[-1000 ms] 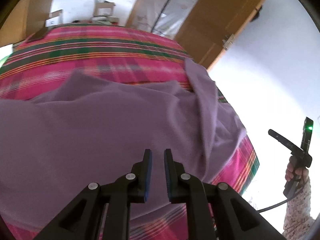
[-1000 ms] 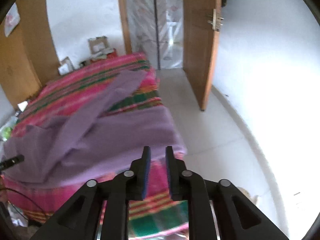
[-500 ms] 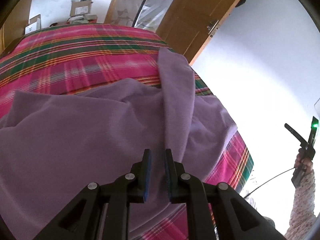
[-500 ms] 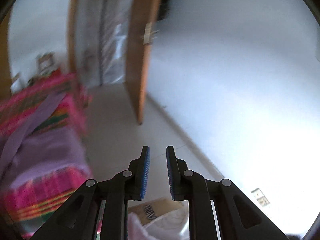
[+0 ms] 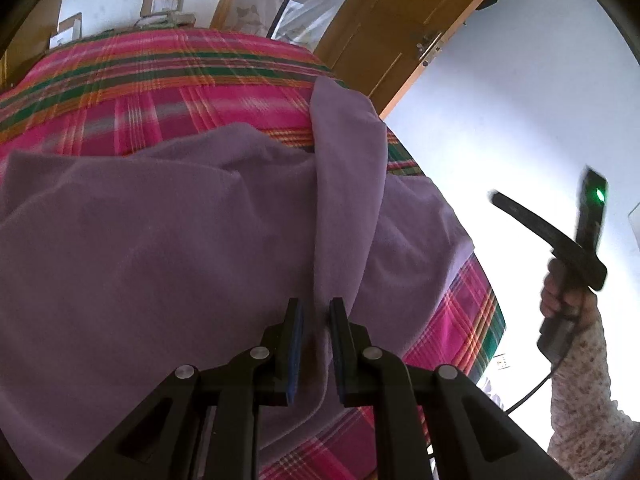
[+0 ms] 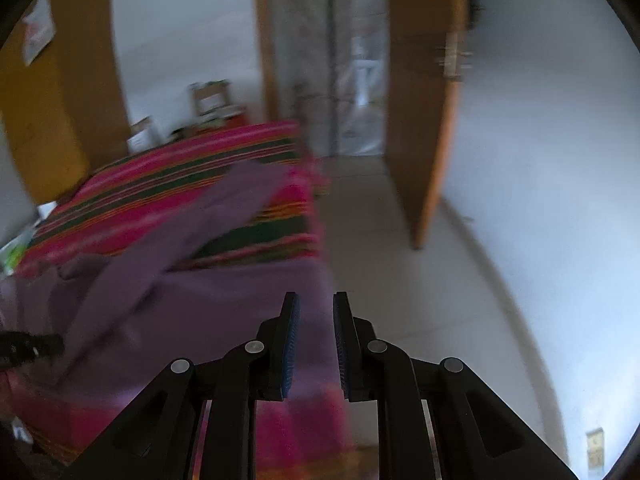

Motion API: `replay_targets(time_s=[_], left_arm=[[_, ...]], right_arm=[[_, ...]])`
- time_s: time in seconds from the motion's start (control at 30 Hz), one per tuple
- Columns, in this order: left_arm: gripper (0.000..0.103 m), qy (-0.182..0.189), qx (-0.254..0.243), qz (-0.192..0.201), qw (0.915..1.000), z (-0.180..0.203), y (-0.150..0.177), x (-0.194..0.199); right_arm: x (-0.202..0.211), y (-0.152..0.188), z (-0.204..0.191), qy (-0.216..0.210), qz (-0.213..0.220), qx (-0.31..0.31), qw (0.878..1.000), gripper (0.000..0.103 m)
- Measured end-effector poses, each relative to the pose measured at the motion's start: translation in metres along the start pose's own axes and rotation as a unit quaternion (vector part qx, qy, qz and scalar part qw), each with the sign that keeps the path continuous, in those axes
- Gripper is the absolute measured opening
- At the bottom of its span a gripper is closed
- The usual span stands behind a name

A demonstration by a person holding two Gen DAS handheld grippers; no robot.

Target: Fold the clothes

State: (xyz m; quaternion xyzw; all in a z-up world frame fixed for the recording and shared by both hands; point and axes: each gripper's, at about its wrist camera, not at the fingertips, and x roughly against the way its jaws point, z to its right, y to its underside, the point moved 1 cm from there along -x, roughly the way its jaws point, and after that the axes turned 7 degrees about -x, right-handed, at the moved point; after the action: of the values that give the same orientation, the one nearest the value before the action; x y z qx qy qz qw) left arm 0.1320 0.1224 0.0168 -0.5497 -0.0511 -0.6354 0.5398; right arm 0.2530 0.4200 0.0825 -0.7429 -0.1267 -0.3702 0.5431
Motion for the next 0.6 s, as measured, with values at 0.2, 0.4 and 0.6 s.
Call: replay_targets(time_s=[0.2, 0.4, 0.6], left_arm=[[0.014, 0.008, -0.001, 0.001, 1.0, -0.004, -0.001, -0.004], [0.017, 0.019, 0.001, 0.001, 0.9998, -0.011, -0.004, -0.008], [0.017, 0.045, 0.015, 0.003, 0.9989, -0.022, -0.007, -0.011]], right_arm=[[-0.059, -0.023, -0.067, -0.06, -0.034, 0.033, 0.997, 0.03], [-0.112, -0.051, -0.13, -0.098, -0.066, 0.061, 0.991, 0.032], [-0.155, -0.066, -0.159, -0.077, -0.092, 0.067, 0.99, 0.032]])
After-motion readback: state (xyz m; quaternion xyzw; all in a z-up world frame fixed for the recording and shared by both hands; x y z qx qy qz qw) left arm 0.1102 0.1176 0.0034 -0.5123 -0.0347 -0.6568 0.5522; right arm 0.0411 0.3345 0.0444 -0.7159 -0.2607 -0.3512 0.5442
